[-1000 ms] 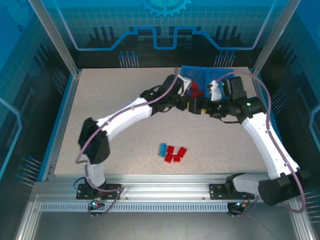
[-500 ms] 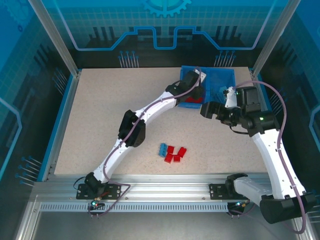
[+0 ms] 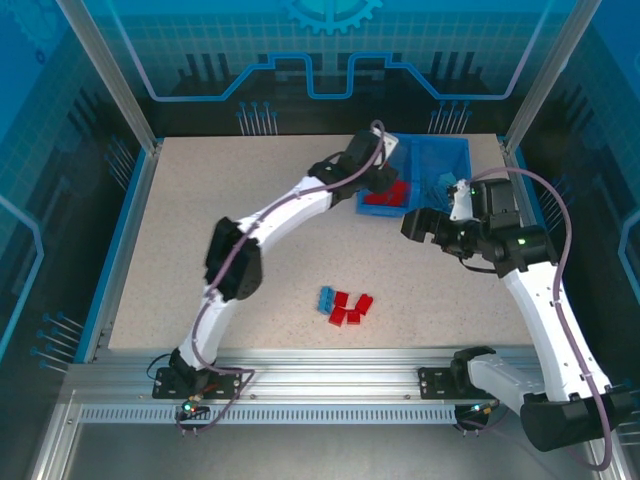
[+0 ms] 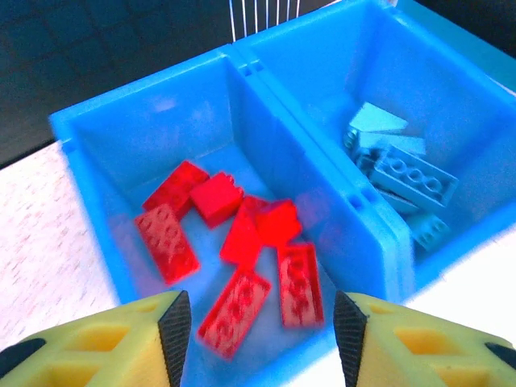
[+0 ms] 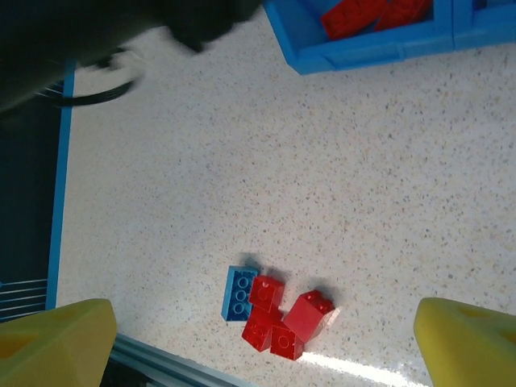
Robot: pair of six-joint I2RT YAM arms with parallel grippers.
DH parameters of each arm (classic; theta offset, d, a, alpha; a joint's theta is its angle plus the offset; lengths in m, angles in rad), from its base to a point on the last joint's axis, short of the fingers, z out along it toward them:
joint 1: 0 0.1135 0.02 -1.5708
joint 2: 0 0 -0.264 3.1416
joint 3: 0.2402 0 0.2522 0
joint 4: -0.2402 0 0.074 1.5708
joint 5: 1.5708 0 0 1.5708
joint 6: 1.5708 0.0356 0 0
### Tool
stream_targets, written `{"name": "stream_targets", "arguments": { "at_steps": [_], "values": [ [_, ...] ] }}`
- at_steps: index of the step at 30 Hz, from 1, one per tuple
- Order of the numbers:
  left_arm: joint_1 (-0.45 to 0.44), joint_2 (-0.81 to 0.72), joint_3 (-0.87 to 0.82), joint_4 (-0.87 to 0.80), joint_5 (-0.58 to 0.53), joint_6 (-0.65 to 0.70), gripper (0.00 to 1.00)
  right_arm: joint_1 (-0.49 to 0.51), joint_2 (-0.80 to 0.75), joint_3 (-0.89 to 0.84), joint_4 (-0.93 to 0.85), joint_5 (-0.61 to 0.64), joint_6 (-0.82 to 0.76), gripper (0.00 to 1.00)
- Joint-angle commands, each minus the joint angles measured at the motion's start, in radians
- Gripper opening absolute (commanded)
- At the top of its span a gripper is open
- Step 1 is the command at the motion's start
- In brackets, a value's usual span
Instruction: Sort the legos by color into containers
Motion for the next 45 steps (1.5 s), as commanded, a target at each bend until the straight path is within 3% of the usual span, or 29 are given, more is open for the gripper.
{"name": "stream_targets", "arguments": {
  "at_steps": [1,8,12,15,19,22,25,35,45],
  "values": [
    [0.001,-0.321,-0.258,0.158,0.054,-0.043,0.53,0.058,0.005,-0.041,0.022,0.028,0.051,0.96],
    [0.003,-0.851,-0.804,0.205,0.07,0.028,0.54,0.332,0.135,-0.068,0.099,0.127,0.17,0.95],
    [0.003,-1.126,-0.999,0.068,0.124,0.177,0.57,0.483,0.242,-0.076,0.183,0.174,0.222,0.93],
    [0.002,-1.318,-1.141,-0.022,0.161,0.268,0.59,0.536,0.343,-0.079,0.249,0.172,0.208,0.88],
    [0.002,-1.537,-1.295,-0.146,0.292,0.472,0.71,0.582,0.514,-0.002,0.227,0.166,0.116,0.83],
    [0.002,-1.656,-1.384,-0.196,0.319,0.571,0.84,0.606,0.641,0.056,0.203,0.127,0.022,0.83],
    [0.001,-1.732,-1.464,-0.224,0.339,0.649,0.99,0.611,0.756,0.09,0.192,0.106,-0.058,0.83],
    [0.002,-1.748,-1.576,-0.161,0.326,0.675,0.99,0.616,0.944,0.182,0.129,-0.007,-0.111,0.73],
    [0.002,-1.747,-1.595,-0.128,0.339,0.673,0.99,0.661,0.97,0.19,0.041,0.022,-0.097,0.69]
  ]
}}
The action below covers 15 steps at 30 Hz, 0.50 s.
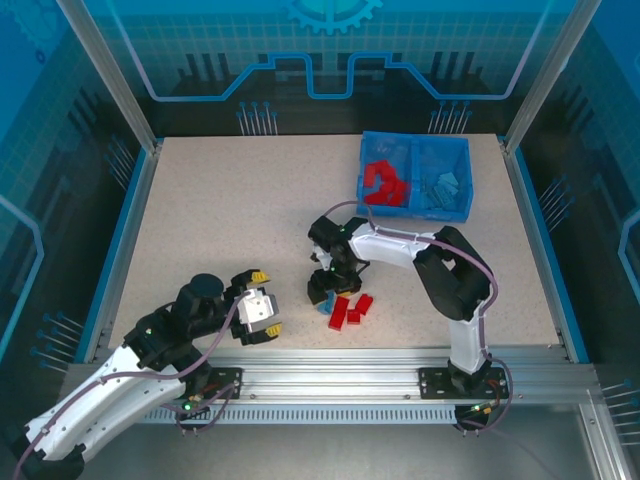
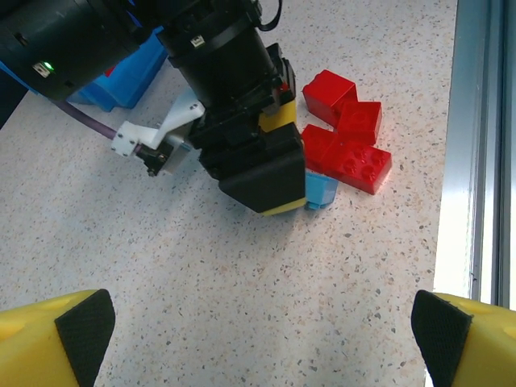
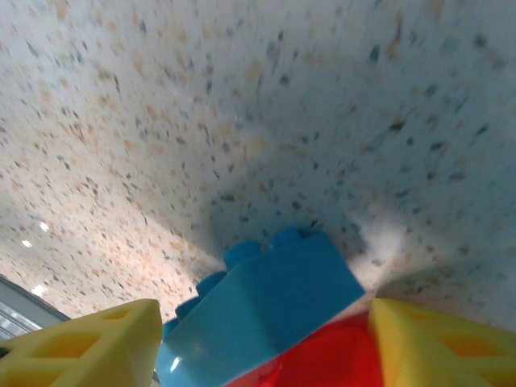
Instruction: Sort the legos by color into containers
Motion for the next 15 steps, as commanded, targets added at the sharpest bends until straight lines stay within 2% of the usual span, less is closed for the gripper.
{"name": "stream_targets", "arguments": {
  "at_steps": [1,10,15],
  "values": [
    [0.003,-0.009,-0.022,0.034,0.036,0.02,0.99,0.033,0.041,0.04,-0.071,-0.007,0.004,0.67],
    [0.003,-0.011,-0.025,0.023,0.038,0.009,0.99,0.035,0.108,0.089,-0.039,0.026,0.094,0.51],
    [0.002,-0.011,-0.025,0.025,0.04,0.006,0.99,0.033,0.097,0.102,-0.07,0.148,0.121,0.43]
  ]
}}
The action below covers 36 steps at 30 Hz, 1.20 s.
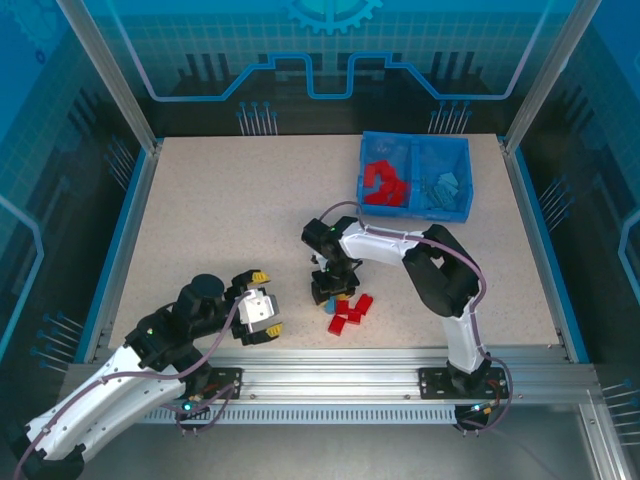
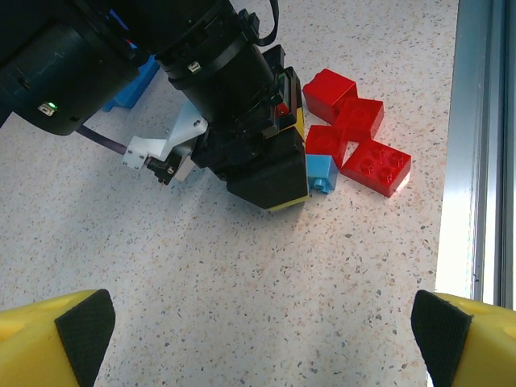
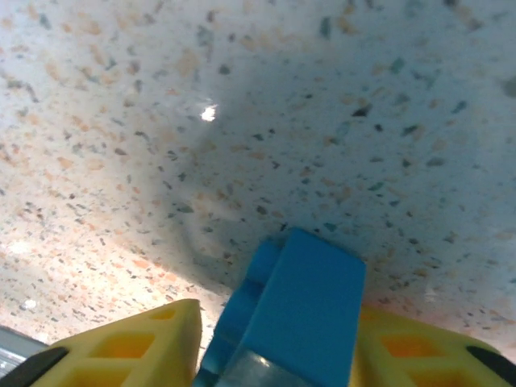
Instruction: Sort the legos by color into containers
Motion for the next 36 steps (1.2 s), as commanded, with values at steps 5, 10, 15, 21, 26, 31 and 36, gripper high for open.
{"name": "stream_targets", "arguments": {
  "at_steps": [5,10,15,21,26,31,36],
  "values": [
    [0.002,-0.011,-0.015,0.015,0.038,0.008,0.99,-0.005,-0.052,0.011,0.019,0.143,0.04,0.31],
    [0.003,-0.011,-0.002,0.031,0.05,0.001,0.99,-0.047,-0.177,-0.005,0.048,0.166,0.039,0.21],
    [0.003,0.003,0.038,0.083,0.082,-0.022,0.99,-0.122,-0.346,-0.025,0.08,0.175,0.012,0.19],
    [0.002,0.094,0.07,0.288,0.08,-0.144,0.99,-0.281,-0.492,-0.007,0.048,0.261,-0.086,0.19],
    [0.002,0.198,0.083,0.538,0.075,-0.354,0.99,-0.502,-0.525,0.026,0.086,0.339,-0.174,0.19],
    [0.0,0.312,0.173,0.568,-0.004,-0.619,0.99,-0.678,-0.373,0.135,0.183,0.452,-0.25,0.19],
    [-0.005,0.364,0.212,0.513,-0.012,-0.746,0.99,-0.749,-0.072,0.413,0.148,0.465,-0.251,0.2]
  ]
}}
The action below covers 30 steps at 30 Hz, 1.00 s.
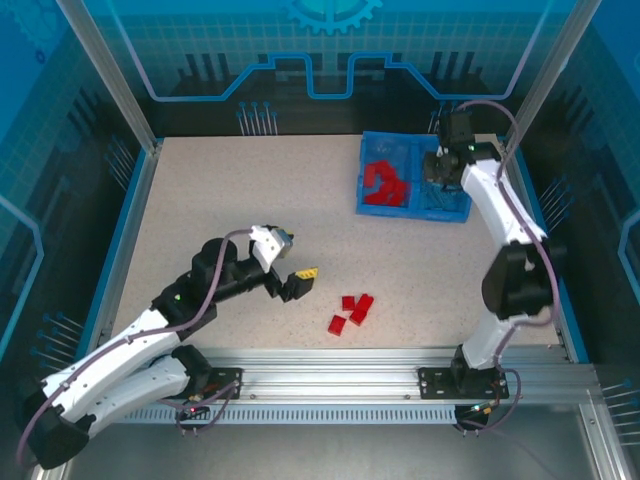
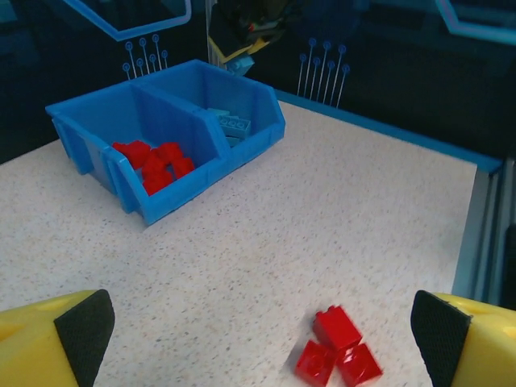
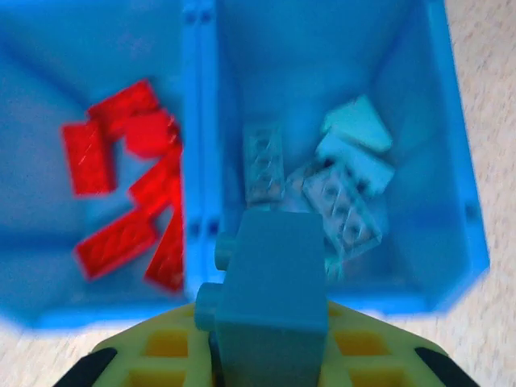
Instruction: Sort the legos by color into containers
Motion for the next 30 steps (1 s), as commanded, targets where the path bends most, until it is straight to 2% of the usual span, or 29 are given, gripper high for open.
{"name": "stream_targets", "arguments": {
  "at_steps": [1,5,9,11,13,15,17,22,30],
  "values": [
    [-0.006,0.006,0.032,0.003,-0.038,-0.174,0.99,-0.031,0.191,0.165,-0.013,0.063,-0.024,0.2],
    [-0.008,0.016,0.084,-0.136,-0.108,-0.263,0.99,-0.063,0.424,0.438,-0.101,0.115,-0.008,0.25],
    [-0.012,0.064,0.148,-0.285,-0.105,-0.27,0.99,-0.077,0.615,0.703,-0.197,0.132,-0.044,0.43],
    [-0.016,0.081,0.15,-0.289,-0.101,-0.265,0.99,-0.084,0.665,0.813,-0.257,0.12,-0.044,0.48],
    [-0.017,0.098,0.15,-0.278,-0.107,-0.261,0.99,-0.085,0.662,0.843,-0.283,0.114,-0.046,0.49],
    [-0.019,0.128,0.154,-0.266,-0.103,-0.258,0.99,-0.085,0.602,0.776,-0.268,0.087,-0.042,0.49],
    [-0.041,0.171,0.163,-0.253,-0.095,-0.257,0.99,-0.081,0.507,0.627,-0.212,0.05,-0.04,0.49],
    [-0.18,0.321,0.209,-0.269,-0.175,-0.293,0.99,-0.075,0.238,0.237,-0.095,-0.018,-0.006,0.51],
    [-0.318,0.552,0.269,-0.287,-0.225,-0.445,0.99,-0.02,-0.191,-0.199,-0.086,-0.184,-0.011,0.66]
  ]
}}
